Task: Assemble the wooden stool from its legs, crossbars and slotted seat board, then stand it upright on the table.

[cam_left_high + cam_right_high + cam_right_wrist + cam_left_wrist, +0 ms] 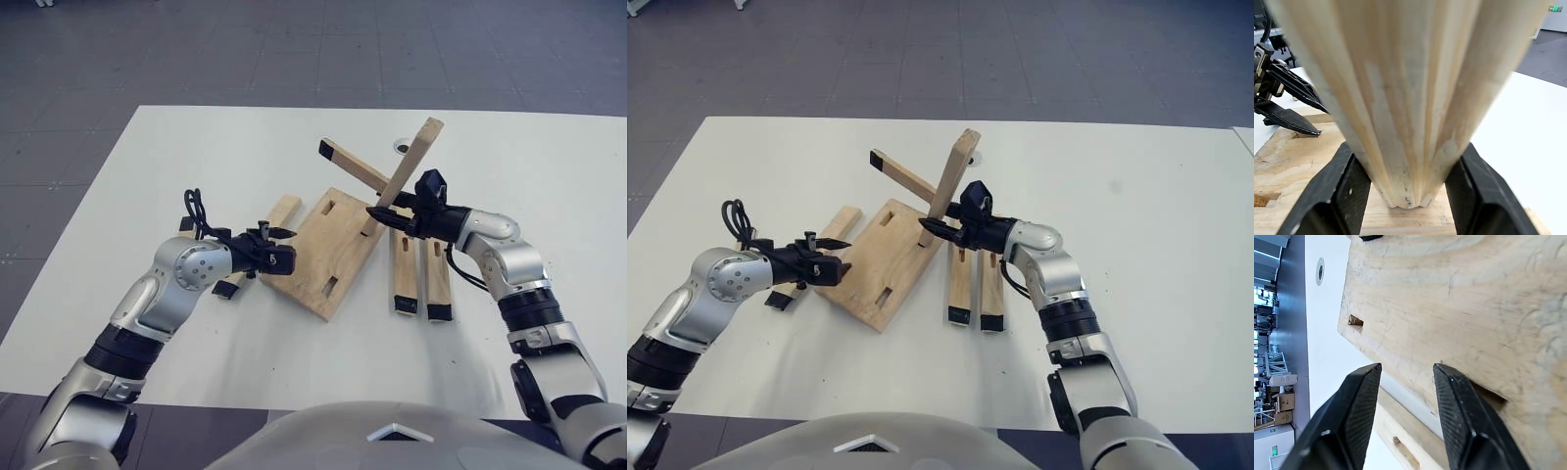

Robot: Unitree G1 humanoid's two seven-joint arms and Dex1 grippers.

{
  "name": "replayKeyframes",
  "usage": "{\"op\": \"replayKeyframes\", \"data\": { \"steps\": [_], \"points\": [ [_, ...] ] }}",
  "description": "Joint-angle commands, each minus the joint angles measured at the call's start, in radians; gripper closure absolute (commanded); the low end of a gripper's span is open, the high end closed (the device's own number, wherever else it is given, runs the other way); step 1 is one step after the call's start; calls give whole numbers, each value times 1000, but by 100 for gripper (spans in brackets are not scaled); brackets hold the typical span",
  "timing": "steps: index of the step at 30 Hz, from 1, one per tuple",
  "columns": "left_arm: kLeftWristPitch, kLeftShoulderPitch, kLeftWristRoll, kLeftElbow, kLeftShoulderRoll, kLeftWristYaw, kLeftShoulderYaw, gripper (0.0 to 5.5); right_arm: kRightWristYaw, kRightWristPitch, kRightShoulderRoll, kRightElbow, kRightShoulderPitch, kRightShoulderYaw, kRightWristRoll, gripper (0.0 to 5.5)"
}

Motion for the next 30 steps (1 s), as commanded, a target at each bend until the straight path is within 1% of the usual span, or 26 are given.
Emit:
{"op": "replayKeyframes", "data": {
  "steps": [1, 5, 10, 14, 18, 24, 30],
  "points": [
    [17, 12, 14, -10, -7, 10, -4, 354, 9, 163, -39, 97, 36, 1, -19, 348],
    [21, 13, 15, -13, -10, 14, -10, 354, 9, 146, -42, 112, 22, 13, -49, 348],
    [24, 19, 20, -19, -10, 20, -10, 354, -76, -4, -51, 60, 89, 78, -173, 348],
    [33, 24, 24, -31, -17, 20, -12, 354, -101, -69, -63, 32, 158, 147, -230, 347],
    [40, 31, 27, -42, -22, 22, -16, 354, -131, -110, -77, 3, 214, 182, -251, 345],
    [41, 35, 30, -44, -25, 21, -17, 354, -137, -48, -86, -38, 186, 138, -165, 345],
    [44, 43, 32, -49, -25, 23, -15, 354, -136, -9, -87, -88, 169, 119, -133, 345]
  ]
}}
